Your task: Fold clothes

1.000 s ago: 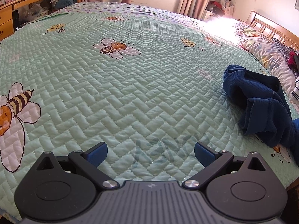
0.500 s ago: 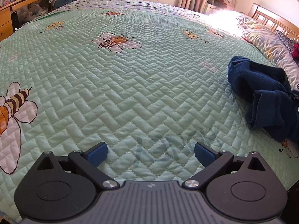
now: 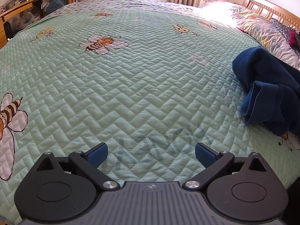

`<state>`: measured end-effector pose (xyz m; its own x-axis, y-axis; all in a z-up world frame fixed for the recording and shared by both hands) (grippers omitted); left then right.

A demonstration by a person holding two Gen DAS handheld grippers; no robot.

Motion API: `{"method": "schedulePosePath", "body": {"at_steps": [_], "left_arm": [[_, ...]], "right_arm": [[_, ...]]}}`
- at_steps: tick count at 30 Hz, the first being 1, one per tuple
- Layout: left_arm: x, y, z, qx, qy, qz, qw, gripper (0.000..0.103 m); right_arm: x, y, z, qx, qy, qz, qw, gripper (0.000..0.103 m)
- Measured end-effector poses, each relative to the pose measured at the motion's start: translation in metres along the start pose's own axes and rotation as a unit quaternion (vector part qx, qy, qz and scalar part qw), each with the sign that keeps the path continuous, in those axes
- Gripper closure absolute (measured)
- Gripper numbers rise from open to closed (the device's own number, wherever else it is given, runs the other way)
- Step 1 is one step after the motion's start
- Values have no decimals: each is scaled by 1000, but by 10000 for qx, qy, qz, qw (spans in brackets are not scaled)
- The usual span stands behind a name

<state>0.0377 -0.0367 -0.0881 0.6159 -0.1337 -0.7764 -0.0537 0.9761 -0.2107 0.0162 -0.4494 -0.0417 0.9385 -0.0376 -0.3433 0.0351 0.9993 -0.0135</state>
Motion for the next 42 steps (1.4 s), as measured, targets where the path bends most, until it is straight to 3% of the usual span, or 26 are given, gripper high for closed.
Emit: {"method": "schedulePosePath", "body": {"at_steps": [4, 7, 12, 14, 18, 20, 23, 26, 28, 33, 42], "left_arm": [[-5, -30, 7, 272, -87, -200, 9994, 3], [-8, -53, 12, 476, -152, -350, 9981, 3], [-14, -91, 21, 814, -260, -598, 9945, 3], [-16, -119, 34, 1097, -497, -764, 9898, 3], [-12, -180, 55, 1970, -888, -1090, 9703, 3], [-2, -212, 60, 2511, -876, -1350, 9545, 3], [16, -248, 63, 3202, -825, -1451, 9325, 4], [32, -271, 59, 3865, -753, -1526, 9064, 5], [42, -281, 58, 4094, -631, -1676, 8946, 5], [65, -296, 63, 4344, -397, -2045, 8763, 5], [115, -314, 60, 4626, 376, -1972, 8636, 0]], "right_arm": [[-12, -32, -36, 376, 375, -99, 9985, 94], [-13, -39, -59, 858, 481, 109, 9951, 94], [-4, -32, -66, 914, 416, 280, 9946, 93], [-4, -36, -70, 1107, 349, 379, 9925, 94], [-6, -40, -73, 1306, 252, 506, 9898, 93], [-7, -37, -72, 1219, 225, 466, 9912, 93], [-7, -35, -72, 1155, 191, 448, 9921, 93], [-7, -39, -73, 1227, 157, 516, 9910, 93], [-6, -39, -74, 1251, 141, 545, 9906, 93], [-6, -40, -74, 1293, 110, 599, 9897, 93], [-5, -40, -75, 1351, 87, 710, 9882, 91]]}}
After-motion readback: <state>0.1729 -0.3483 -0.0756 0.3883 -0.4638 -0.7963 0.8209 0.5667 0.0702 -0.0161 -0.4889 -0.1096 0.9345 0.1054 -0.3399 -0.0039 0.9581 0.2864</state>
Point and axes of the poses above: each gripper's, at about its wrist camera, not at the fingertips, and x roughly the way its jaws point, y to its left, z to its top, the point moved 5 cm from there along x, roughly the way its jaws point, and after that the axes turned 10 degrees about -x, right-handed, at the moved point
